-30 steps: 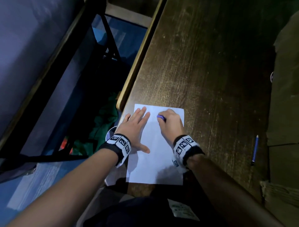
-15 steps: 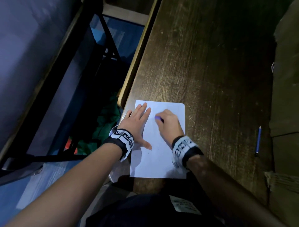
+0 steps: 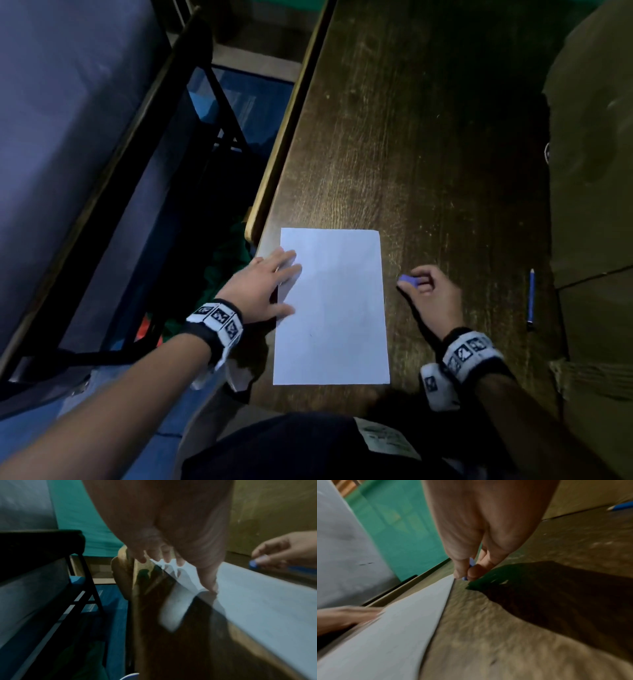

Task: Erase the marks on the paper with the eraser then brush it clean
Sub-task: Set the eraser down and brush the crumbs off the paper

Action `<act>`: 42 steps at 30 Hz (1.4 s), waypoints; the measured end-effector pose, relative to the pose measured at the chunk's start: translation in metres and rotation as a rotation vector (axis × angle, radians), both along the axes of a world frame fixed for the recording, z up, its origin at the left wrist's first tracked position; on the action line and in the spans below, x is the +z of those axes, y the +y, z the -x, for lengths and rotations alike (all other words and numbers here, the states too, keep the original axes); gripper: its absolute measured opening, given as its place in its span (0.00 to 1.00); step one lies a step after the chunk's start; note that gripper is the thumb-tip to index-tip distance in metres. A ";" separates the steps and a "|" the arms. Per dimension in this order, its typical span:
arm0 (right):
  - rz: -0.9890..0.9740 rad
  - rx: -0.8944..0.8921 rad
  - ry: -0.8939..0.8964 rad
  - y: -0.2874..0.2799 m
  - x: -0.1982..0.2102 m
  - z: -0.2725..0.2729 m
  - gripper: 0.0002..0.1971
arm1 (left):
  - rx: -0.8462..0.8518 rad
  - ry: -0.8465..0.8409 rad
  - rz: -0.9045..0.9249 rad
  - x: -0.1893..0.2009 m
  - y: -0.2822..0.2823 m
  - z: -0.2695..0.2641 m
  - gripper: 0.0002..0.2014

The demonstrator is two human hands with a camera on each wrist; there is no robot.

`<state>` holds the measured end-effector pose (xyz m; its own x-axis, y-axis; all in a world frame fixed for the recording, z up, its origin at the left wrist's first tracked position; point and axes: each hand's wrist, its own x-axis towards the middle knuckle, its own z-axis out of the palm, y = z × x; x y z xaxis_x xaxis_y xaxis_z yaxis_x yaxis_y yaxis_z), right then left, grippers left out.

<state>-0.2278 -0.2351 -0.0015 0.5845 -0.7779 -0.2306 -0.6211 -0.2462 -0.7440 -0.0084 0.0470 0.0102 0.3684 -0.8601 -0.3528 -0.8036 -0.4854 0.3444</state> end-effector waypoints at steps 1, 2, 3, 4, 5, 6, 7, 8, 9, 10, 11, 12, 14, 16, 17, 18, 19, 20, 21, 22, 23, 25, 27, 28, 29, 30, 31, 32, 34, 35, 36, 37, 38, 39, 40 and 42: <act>0.028 0.010 0.017 -0.008 -0.001 0.001 0.12 | -0.071 0.007 -0.017 -0.004 0.009 0.003 0.48; 0.072 0.025 0.035 -0.013 -0.003 0.002 0.13 | -0.114 0.005 -0.041 -0.009 0.017 0.008 0.49; 0.122 0.033 0.047 -0.016 -0.004 0.004 0.14 | -0.125 -0.009 -0.055 -0.012 0.022 0.014 0.52; 0.174 0.036 0.041 -0.015 -0.005 0.006 0.16 | -0.115 -0.027 -0.050 -0.017 0.025 0.019 0.54; 0.216 0.029 0.026 -0.011 -0.004 0.009 0.16 | -0.091 -0.042 -0.043 -0.020 0.026 0.025 0.56; 0.242 0.016 0.002 -0.003 -0.003 0.012 0.15 | -0.061 -0.046 -0.049 -0.023 0.025 0.030 0.58; 0.249 0.008 -0.028 0.008 0.000 0.016 0.13 | -0.033 -0.043 -0.064 -0.024 0.023 0.036 0.60; 0.246 0.018 -0.044 0.022 -0.001 0.022 0.10 | -0.009 -0.037 -0.080 -0.025 0.021 0.040 0.62; 0.236 0.057 -0.039 0.038 0.001 0.028 0.08 | 0.013 -0.033 -0.093 -0.023 0.018 0.043 0.63; 0.219 0.103 -0.016 0.055 0.001 0.035 0.08 | 0.029 -0.029 -0.101 -0.021 0.016 0.046 0.63; 0.206 0.137 0.008 0.070 0.001 0.042 0.07 | 0.041 -0.026 -0.109 -0.019 0.015 0.048 0.63; 0.191 0.143 0.030 0.084 0.000 0.049 0.08 | 0.052 -0.021 -0.110 -0.017 0.015 0.049 0.63; 0.141 0.085 0.154 0.102 -0.002 0.059 0.21 | 0.073 -0.023 -0.105 -0.016 0.016 0.050 0.63; 0.079 0.039 0.300 0.112 -0.002 0.063 0.33 | 0.089 -0.043 -0.105 -0.017 0.019 0.053 0.62; 0.051 0.040 0.355 0.116 0.001 0.063 0.36 | 0.090 -0.058 -0.114 -0.018 0.021 0.055 0.62; 0.031 0.056 0.403 0.121 0.002 0.063 0.36 | 0.087 -0.074 -0.126 -0.018 0.022 0.058 0.61; 0.021 0.080 0.441 0.125 0.003 0.064 0.36 | 0.084 -0.089 -0.132 -0.019 0.024 0.063 0.61; 0.015 0.098 0.467 0.129 0.004 0.063 0.34 | 0.084 -0.106 -0.128 -0.018 0.025 0.066 0.61; -0.002 0.096 0.480 0.131 0.004 0.062 0.31 | 0.086 -0.124 -0.114 -0.017 0.026 0.070 0.61; -0.022 0.077 0.475 0.132 0.005 0.061 0.26 | 0.086 -0.143 -0.101 -0.017 0.027 0.072 0.60; -0.040 0.046 0.451 0.131 0.004 0.060 0.21 | 0.081 -0.162 -0.089 -0.017 0.028 0.073 0.59; -0.091 -0.017 0.387 0.125 0.006 0.058 0.12 | 0.075 -0.194 -0.065 -0.017 0.030 0.074 0.57; -0.172 -0.039 0.320 0.114 0.009 0.056 0.09 | 0.076 -0.188 -0.070 -0.012 0.033 0.076 0.52; -0.203 -0.025 0.299 0.107 0.011 0.055 0.09 | 0.081 -0.178 -0.075 -0.010 0.034 0.077 0.49; -0.213 -0.001 0.285 0.101 0.014 0.053 0.09 | 0.089 -0.175 -0.061 -0.008 0.035 0.078 0.44; -0.202 0.029 0.274 0.093 0.017 0.050 0.10 | 0.082 -0.181 -0.035 -0.005 0.036 0.079 0.38; -0.178 0.062 0.267 0.083 0.017 0.047 0.09 | 0.054 -0.200 -0.023 0.000 0.036 0.081 0.33; -0.143 0.104 0.262 0.073 0.020 0.042 0.10 | 0.020 -0.239 -0.003 0.002 0.037 0.084 0.31; -0.080 0.190 0.259 0.053 0.021 0.029 0.11 | -0.064 -0.309 0.094 -0.002 0.035 0.096 0.28; -0.056 0.229 0.255 0.045 0.022 0.021 0.11 | -0.124 -0.309 0.142 -0.004 0.032 0.104 0.25; -0.036 0.259 0.247 0.037 0.021 0.014 0.12 | -0.193 -0.300 0.196 -0.007 0.028 0.114 0.21; -0.019 0.274 0.228 0.031 0.020 0.008 0.12 | -0.263 -0.270 0.224 -0.009 0.022 0.125 0.20; -0.009 0.289 0.208 0.027 0.018 0.004 0.13 | -0.333 -0.246 0.227 -0.013 0.014 0.137 0.21; -0.001 0.300 0.183 0.024 0.015 0.002 0.14 | -0.387 -0.227 0.214 -0.018 0.006 0.148 0.23; 0.018 0.301 0.156 0.023 0.011 0.003 0.15 | -0.428 -0.218 0.193 -0.023 -0.005 0.159 0.25; 0.107 0.285 0.106 0.022 0.006 0.011 0.16 | -0.470 -0.215 0.111 -0.032 -0.028 0.179 0.31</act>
